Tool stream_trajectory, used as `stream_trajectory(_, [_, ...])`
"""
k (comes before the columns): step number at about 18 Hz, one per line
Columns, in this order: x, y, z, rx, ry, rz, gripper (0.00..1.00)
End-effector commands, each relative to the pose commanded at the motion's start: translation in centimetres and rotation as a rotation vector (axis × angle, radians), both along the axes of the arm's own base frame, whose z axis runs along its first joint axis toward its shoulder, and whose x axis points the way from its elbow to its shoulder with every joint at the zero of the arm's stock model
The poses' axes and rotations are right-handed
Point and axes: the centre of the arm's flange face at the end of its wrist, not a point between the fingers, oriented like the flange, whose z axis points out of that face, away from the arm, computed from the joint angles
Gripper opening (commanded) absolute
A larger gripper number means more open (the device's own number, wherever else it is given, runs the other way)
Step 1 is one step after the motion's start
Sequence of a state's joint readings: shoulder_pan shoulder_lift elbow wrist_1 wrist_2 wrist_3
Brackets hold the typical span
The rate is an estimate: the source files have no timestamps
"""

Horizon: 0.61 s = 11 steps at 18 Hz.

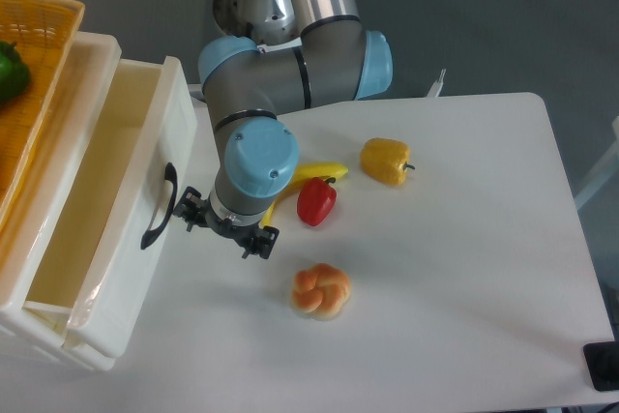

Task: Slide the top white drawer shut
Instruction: 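Continue pushing the drawer front until flush with the cabinet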

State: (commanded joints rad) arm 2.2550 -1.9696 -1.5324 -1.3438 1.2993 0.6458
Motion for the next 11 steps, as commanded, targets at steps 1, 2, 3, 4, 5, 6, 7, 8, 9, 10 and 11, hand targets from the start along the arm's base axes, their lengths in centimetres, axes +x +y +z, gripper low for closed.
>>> stream_trajectory(1, [0.2,0.1,0.2,0.004,0.003,-0.003,1.00])
stream_trajectory(2, [0.7,0.2,0.3,0.005,0.004,-0.011,1.00])
stream_trajectory(3, [0.8,0.3,0.4,0.006,0.005,-0.012,1.00])
stream_trajectory(4, [1.0,0.3,0.5,0.007,0.004,-0.011,1.00])
stream_trajectory(5, [1.1,0.4,0.5,0.005,0.004,-0.006,1.00])
stream_trajectory(6, [1.2,0.4,0.7,0.007,0.004,-0.002,1.00])
stream_trajectory(7, [1.4,0.5,0.8,0.011,0.000,-0.001,1.00])
stream_trajectory(8, [1.6,0.6,0.8,0.011,-0.001,-0.003,1.00])
stream_trajectory(9, [1.7,0.6,0.7,0.008,-0.001,0.000,1.00])
stream_trajectory(10, [2.0,0.8,0.7,0.006,-0.002,0.001,1.00])
stream_trajectory(11, [2.3,0.9,0.7,0.005,0.000,0.001,1.00])
